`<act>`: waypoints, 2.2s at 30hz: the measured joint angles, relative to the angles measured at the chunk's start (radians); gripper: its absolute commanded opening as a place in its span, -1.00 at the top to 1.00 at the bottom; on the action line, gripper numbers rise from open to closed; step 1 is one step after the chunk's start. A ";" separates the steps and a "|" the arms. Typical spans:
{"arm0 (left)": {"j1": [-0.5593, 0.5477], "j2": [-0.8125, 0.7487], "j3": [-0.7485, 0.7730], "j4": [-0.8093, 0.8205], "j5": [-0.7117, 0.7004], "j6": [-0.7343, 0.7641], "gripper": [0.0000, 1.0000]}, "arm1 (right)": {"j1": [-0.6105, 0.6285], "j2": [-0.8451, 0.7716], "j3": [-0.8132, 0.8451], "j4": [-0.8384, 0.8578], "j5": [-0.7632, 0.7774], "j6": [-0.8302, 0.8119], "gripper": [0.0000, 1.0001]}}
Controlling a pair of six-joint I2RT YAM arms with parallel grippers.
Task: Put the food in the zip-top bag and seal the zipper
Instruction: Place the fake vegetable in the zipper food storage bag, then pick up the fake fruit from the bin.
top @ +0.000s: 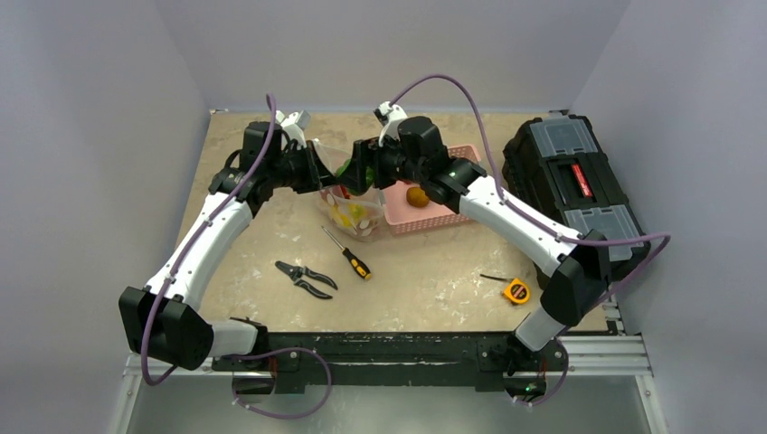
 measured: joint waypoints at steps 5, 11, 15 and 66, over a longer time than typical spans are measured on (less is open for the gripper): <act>0.000 0.000 0.000 0.000 0.000 0.000 1.00 | 0.005 0.029 0.014 -0.077 0.056 -0.029 -0.40; 0.000 0.000 0.000 0.000 0.000 0.000 1.00 | 0.019 0.031 0.017 -0.102 0.105 -0.046 -0.70; 0.000 0.000 0.000 0.000 0.000 0.000 1.00 | 0.031 0.031 0.031 -0.116 0.131 -0.062 -0.78; 0.000 0.000 0.000 0.000 0.000 0.000 1.00 | -0.254 0.040 -0.309 -0.010 0.463 0.083 -0.94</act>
